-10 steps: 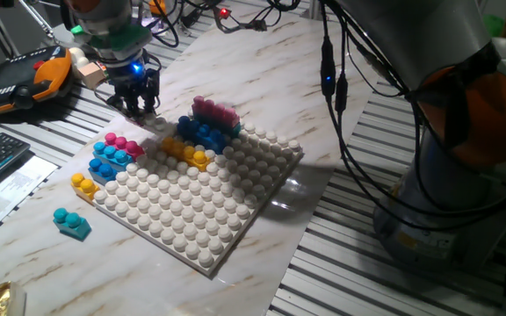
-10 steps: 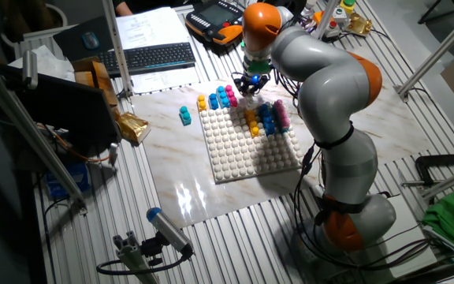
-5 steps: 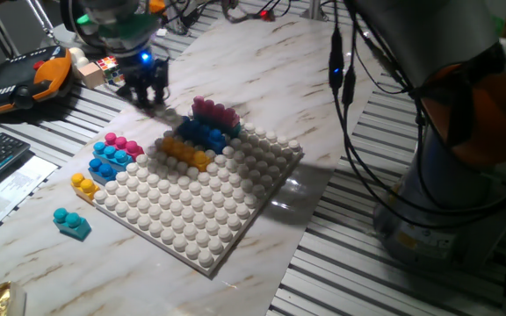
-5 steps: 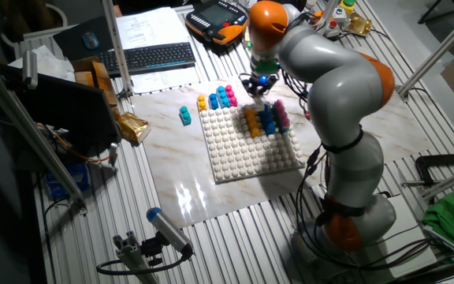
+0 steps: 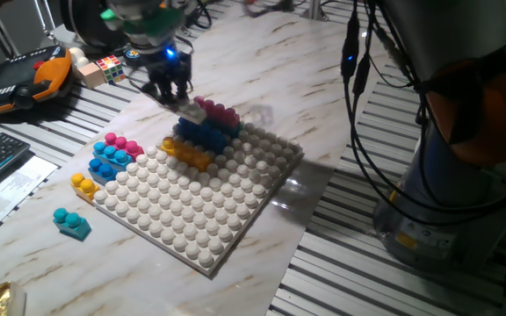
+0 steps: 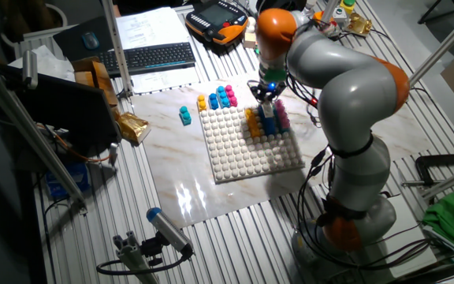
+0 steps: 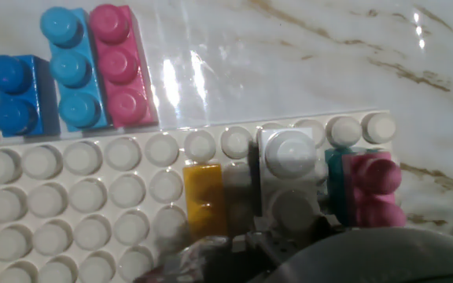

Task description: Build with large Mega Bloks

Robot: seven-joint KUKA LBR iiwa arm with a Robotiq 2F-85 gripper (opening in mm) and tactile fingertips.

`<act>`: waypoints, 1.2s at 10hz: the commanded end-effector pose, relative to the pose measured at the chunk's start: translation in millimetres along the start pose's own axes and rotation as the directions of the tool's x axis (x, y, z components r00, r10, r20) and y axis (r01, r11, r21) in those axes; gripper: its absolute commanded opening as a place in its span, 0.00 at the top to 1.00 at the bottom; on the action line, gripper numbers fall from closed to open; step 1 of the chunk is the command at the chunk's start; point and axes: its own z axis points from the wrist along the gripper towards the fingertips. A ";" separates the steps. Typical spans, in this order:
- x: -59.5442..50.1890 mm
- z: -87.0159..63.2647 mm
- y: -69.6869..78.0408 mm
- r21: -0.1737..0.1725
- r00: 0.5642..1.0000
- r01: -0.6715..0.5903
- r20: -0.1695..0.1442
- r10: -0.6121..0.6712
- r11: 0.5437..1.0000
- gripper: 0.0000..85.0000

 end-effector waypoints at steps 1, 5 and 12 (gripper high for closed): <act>1.6 2.5 -0.5 -0.001 1.000 -0.010 -0.001 0.010 1.000 0.99; 6.7 18.3 -8.9 0.000 1.000 0.010 0.021 -0.010 1.000 0.99; 15.4 36.3 -12.3 -0.009 0.999 0.012 0.043 -0.011 1.000 0.99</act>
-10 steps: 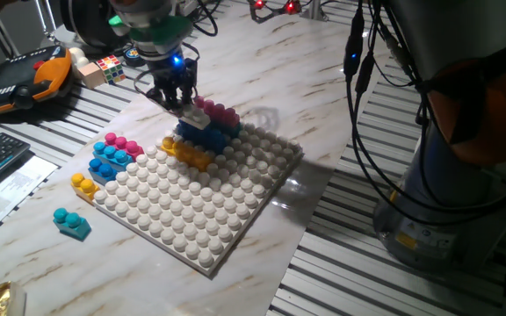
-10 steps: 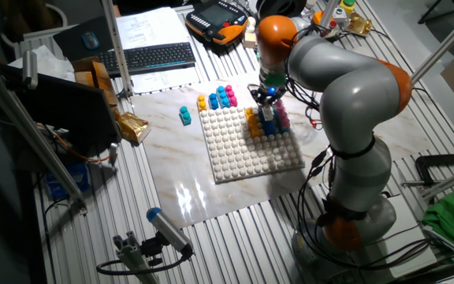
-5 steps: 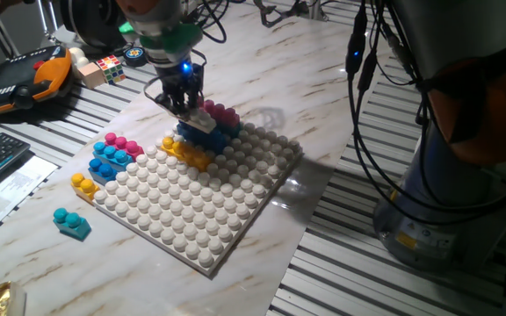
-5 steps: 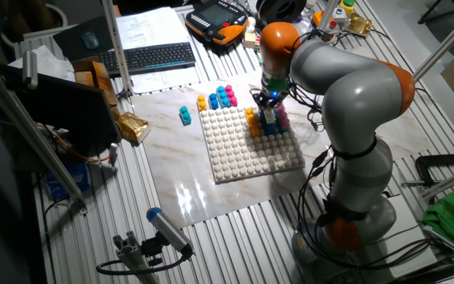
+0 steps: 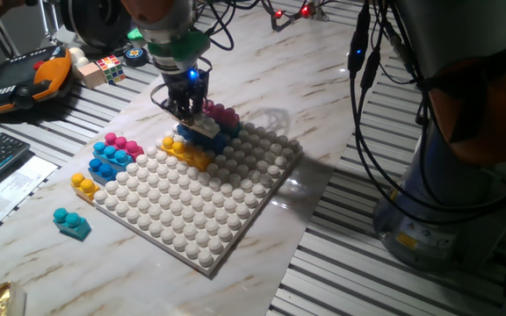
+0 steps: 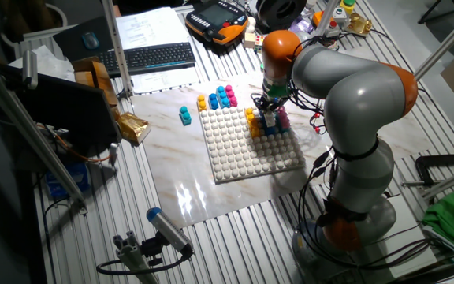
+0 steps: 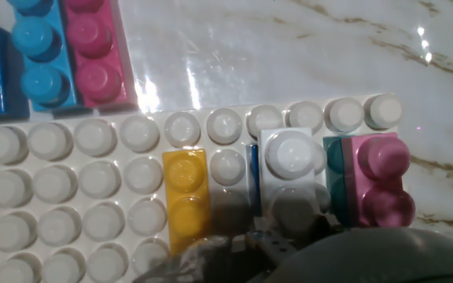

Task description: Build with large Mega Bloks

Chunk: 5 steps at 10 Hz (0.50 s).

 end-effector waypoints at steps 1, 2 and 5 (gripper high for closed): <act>0.6 0.5 -0.8 0.000 1.000 0.003 -0.010 -0.003 1.000 0.99; 0.9 1.0 -1.0 -0.007 1.000 0.000 -0.013 0.000 1.000 0.99; 1.3 2.1 -1.2 -0.006 1.000 -0.006 -0.007 0.006 1.000 0.99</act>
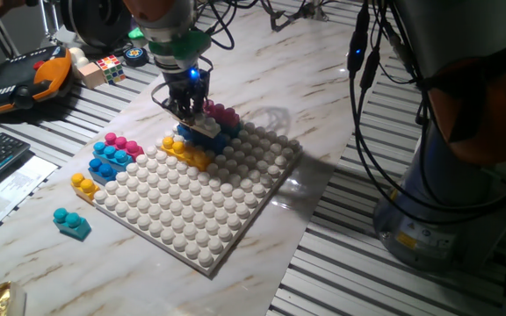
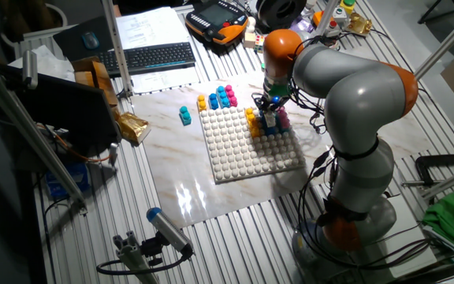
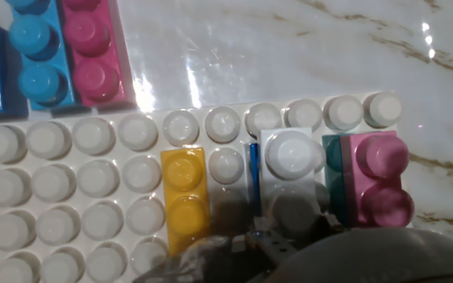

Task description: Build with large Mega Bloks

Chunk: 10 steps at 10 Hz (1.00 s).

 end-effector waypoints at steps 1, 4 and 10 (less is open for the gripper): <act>0.7 1.2 0.6 0.000 1.000 -0.001 0.002 0.001 1.000 0.99; -0.7 2.6 2.6 0.002 1.000 0.012 -0.001 -0.012 1.000 0.99; -2.2 -2.0 -0.9 -0.013 0.997 0.046 -0.063 -0.047 0.999 0.99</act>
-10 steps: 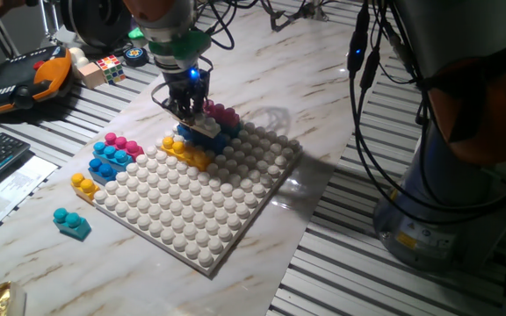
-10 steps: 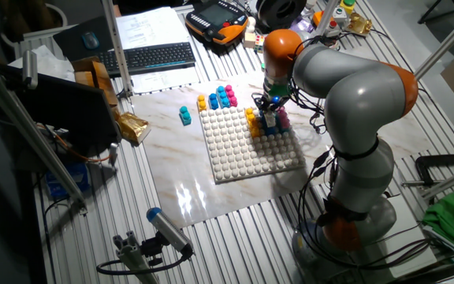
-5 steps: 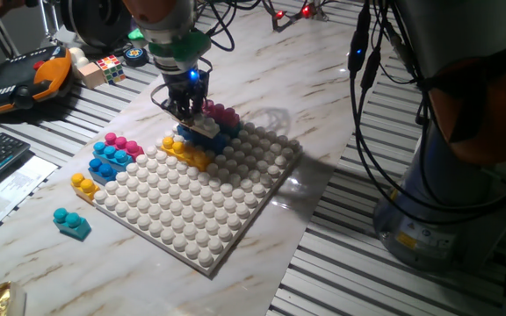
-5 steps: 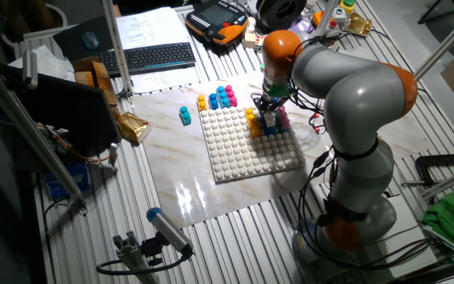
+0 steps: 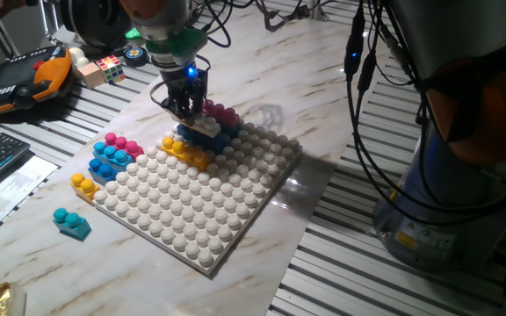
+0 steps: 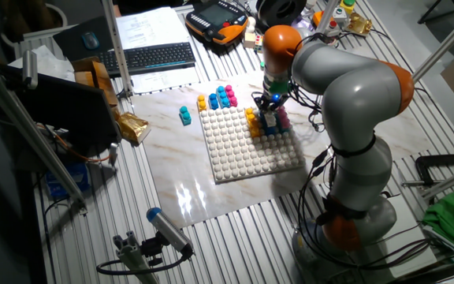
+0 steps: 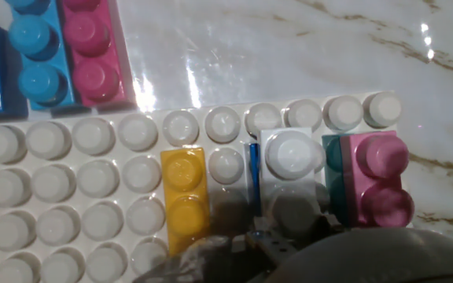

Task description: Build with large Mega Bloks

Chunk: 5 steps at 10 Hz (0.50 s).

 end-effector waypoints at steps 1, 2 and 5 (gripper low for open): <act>-1.5 -3.2 0.9 -0.004 1.000 0.004 -0.001 -0.004 1.000 0.99; -2.5 -6.0 2.5 -0.006 1.000 0.006 -0.007 -0.006 1.000 0.99; -2.7 -7.0 3.7 -0.015 1.000 0.010 -0.011 -0.010 1.000 0.99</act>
